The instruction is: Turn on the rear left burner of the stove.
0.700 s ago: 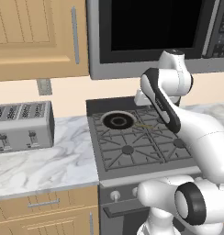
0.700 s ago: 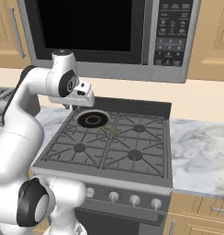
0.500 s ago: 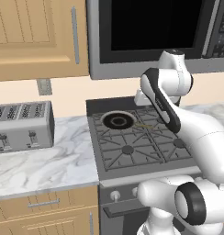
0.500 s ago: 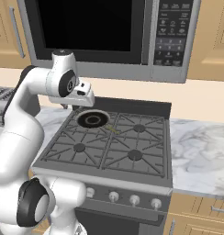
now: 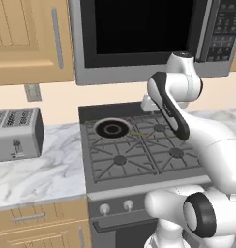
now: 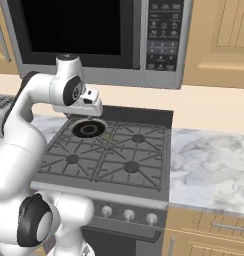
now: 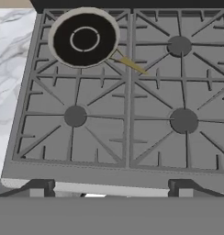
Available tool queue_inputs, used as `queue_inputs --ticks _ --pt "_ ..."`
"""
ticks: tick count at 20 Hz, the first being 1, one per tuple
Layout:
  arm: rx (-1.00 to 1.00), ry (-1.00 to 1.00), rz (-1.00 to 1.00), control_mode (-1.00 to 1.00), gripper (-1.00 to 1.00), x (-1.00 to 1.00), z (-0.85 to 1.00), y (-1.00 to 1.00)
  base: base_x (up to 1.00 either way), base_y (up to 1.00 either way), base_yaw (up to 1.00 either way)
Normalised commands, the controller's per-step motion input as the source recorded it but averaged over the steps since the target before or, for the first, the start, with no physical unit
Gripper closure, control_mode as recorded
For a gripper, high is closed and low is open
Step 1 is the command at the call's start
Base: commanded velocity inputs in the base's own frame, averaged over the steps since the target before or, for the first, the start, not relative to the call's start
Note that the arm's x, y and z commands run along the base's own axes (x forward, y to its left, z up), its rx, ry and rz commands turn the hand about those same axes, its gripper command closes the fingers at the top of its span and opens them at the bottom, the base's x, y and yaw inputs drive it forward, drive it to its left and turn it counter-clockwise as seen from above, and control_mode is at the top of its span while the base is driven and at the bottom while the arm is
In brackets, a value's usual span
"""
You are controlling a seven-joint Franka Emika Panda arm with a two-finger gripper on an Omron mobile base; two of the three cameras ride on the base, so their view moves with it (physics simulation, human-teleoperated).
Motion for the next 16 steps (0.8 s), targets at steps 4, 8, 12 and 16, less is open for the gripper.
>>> queue_inputs --ticks 4,8,12,16 --pt "0.0 0.0 0.0 1.0 -1.0 0.0 0.0 0.0 -0.05 -0.48 0.0" --pt "0.0 0.0 0.0 1.0 -1.0 0.0 0.0 0.0 -0.03 -0.47 0.0" --pt "0.0 0.0 0.0 1.0 -1.0 0.0 0.0 0.0 -0.03 -0.48 0.0" --pt "0.0 0.0 0.0 1.0 -1.0 0.0 0.0 0.0 -0.08 -0.47 0.0"
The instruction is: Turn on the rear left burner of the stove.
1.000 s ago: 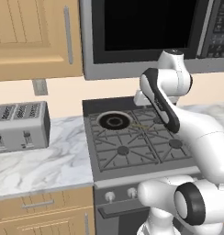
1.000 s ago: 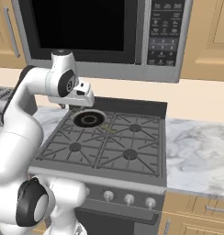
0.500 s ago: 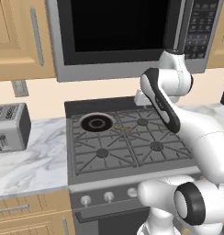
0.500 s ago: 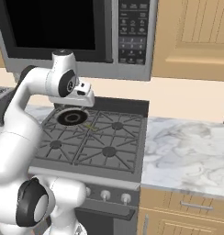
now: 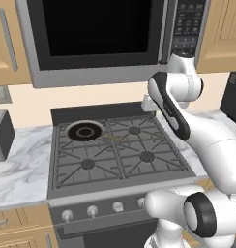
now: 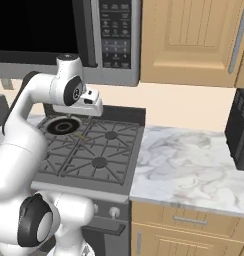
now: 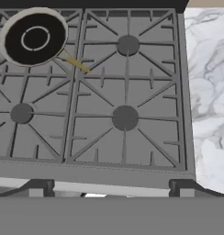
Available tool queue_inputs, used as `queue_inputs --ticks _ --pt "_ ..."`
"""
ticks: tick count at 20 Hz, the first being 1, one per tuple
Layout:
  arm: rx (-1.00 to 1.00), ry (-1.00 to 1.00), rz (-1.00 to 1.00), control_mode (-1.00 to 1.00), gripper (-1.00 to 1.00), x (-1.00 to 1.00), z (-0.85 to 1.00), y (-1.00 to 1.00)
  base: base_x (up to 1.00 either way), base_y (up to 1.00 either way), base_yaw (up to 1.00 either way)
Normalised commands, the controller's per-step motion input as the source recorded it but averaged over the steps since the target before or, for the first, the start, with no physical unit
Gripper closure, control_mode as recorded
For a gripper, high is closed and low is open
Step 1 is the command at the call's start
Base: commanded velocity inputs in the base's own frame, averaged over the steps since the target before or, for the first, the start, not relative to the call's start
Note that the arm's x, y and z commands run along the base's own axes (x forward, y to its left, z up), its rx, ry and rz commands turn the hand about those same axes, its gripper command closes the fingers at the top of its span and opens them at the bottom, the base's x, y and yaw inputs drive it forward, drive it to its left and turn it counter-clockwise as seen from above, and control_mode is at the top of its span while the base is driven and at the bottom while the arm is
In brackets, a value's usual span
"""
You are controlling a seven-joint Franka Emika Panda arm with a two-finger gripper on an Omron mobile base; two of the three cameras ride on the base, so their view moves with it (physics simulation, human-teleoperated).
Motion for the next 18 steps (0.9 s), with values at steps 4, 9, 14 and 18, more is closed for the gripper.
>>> queue_inputs --ticks 4,9,14,18 --pt "0.0 0.0 0.0 1.0 -1.0 0.0 0.0 0.0 -0.15 -0.43 0.0" --pt "-0.01 0.0 0.0 -1.0 -1.0 0.0 0.0 0.0 -0.06 -0.13 0.0" --pt "-0.07 -0.07 0.0 -1.0 -1.0 -0.03 -0.51 0.84 0.0 0.0 0.0" --pt "-0.07 -0.18 -0.05 -1.0 -1.0 -0.22 -0.56 1.0 0.0 0.0 0.0"
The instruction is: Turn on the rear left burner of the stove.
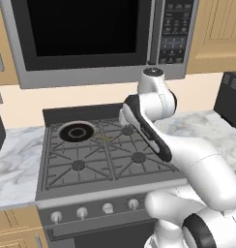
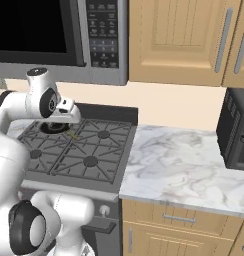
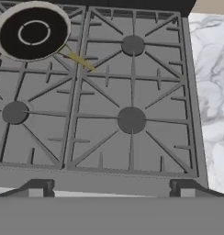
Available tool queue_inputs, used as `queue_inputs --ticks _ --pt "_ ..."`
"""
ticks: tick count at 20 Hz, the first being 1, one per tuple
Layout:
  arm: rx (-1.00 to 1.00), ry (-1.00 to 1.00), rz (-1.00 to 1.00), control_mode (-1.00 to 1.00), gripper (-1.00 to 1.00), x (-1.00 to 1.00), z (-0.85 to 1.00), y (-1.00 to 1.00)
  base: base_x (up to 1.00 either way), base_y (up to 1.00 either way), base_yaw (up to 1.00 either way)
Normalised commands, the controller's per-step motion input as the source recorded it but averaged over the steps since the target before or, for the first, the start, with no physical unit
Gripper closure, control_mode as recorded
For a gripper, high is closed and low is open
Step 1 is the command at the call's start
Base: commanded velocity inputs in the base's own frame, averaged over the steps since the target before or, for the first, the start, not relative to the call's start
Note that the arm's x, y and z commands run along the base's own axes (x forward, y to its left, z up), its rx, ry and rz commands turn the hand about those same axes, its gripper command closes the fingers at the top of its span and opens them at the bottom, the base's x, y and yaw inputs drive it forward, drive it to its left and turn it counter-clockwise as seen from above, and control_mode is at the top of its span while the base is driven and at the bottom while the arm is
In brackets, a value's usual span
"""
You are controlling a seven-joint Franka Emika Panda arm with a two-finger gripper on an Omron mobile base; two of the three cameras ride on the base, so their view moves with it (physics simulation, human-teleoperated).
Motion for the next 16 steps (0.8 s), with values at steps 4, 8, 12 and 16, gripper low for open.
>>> queue_inputs --ticks 4,8,12,16 --pt "-0.16 -0.17 -0.15 -1.0 -1.0 -0.31 -0.63 1.0 0.0 0.0 0.0" --pt "-0.18 -0.1 -0.16 -1.0 -1.0 -0.31 -0.61 1.0 0.0 0.0 0.0" --pt "-0.2 -0.01 -0.12 -1.0 -1.0 -0.08 -0.45 1.0 0.0 0.0 0.0" --pt "-0.01 0.02 0.0 -1.0 -1.0 0.0 -0.02 0.04 0.0 0.0 0.0"
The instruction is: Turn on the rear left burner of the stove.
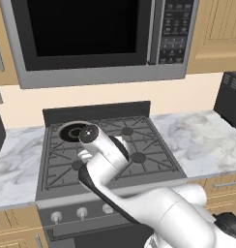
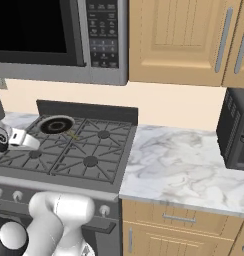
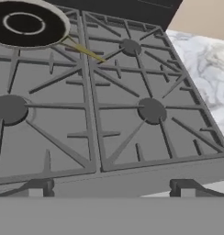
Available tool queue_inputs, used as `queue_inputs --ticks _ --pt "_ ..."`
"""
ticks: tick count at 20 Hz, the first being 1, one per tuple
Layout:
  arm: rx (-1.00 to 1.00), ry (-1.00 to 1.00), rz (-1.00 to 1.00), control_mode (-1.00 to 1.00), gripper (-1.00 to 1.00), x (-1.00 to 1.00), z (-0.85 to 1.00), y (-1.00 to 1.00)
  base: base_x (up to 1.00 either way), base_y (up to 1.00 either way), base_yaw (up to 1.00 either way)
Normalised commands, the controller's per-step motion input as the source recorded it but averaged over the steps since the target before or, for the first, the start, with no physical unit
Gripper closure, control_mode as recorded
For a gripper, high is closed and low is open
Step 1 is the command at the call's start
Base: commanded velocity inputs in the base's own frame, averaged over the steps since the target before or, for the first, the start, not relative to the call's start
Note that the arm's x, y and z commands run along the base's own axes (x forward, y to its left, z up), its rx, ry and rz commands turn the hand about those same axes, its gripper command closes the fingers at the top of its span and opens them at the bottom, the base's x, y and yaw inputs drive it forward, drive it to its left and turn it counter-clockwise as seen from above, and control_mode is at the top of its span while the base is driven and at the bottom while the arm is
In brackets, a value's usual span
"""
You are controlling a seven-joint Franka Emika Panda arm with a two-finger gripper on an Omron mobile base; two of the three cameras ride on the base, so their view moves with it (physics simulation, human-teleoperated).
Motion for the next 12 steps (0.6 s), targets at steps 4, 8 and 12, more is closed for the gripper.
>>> queue_inputs --ticks 4,8,12 --pt "-0.01 -0.13 -0.02 -1.0 -1.0 -0.01 -0.49 0.7 0.0 0.0 0.0" --pt "0.0 -0.33 -0.04 -1.0 -1.0 -0.21 -0.76 0.95 0.0 0.0 0.0" --pt "0.0 -0.43 -0.01 -1.0 -1.0 -0.29 -0.68 0.79 0.0 0.0 0.0"
